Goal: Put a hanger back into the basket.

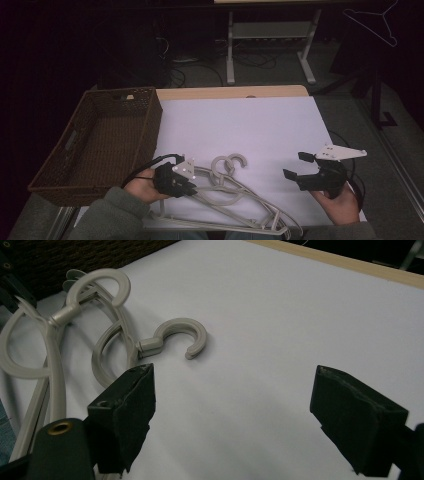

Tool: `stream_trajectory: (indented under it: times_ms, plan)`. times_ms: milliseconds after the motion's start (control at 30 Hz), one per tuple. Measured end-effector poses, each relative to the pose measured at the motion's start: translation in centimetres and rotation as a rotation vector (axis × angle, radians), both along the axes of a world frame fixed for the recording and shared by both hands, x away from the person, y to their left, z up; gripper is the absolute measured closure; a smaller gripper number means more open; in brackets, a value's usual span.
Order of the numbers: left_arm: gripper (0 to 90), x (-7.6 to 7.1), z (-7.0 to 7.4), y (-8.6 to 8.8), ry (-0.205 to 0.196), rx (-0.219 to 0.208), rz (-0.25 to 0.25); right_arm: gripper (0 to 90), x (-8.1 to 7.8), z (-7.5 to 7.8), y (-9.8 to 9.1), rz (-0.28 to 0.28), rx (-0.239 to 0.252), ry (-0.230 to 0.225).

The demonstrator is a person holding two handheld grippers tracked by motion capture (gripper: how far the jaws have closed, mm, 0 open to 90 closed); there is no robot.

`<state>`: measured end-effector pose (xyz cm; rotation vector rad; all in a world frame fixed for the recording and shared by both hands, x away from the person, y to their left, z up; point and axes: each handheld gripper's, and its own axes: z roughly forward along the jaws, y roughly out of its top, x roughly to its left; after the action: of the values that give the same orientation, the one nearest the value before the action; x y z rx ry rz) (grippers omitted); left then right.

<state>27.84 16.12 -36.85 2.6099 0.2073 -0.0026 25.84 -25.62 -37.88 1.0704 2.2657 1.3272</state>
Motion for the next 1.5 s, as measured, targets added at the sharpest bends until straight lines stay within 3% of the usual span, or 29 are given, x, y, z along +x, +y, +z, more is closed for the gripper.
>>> stream_trajectory:
  times_ms: [267, 633, 800, 1167, 1500]
  plan:
    - [81.7, 0.1, 0.9, 0.9, 0.038, -0.043, 0.078, 17.3, 0.0, 0.1, -0.4, -0.013, 0.006, -0.006]
    - [81.8, 0.2, 2.1, 1.6, 0.077, -0.084, 0.133, 17.3, 0.0, 0.2, -1.1, -0.034, 0.021, -0.006]
    - [81.8, 0.3, 3.1, 2.1, 0.077, -0.132, 0.166, 17.3, 0.1, 0.3, -1.6, -0.048, 0.031, -0.013]
    - [81.8, 0.2, 6.2, 3.8, 0.048, -0.197, 0.256, 17.3, 0.1, 0.3, -2.3, -0.067, 0.034, -0.013]
    - [81.7, 0.7, 8.3, 6.3, 0.038, -0.202, 0.329, 17.3, 0.3, 0.0, -2.6, -0.079, 0.035, 0.0]
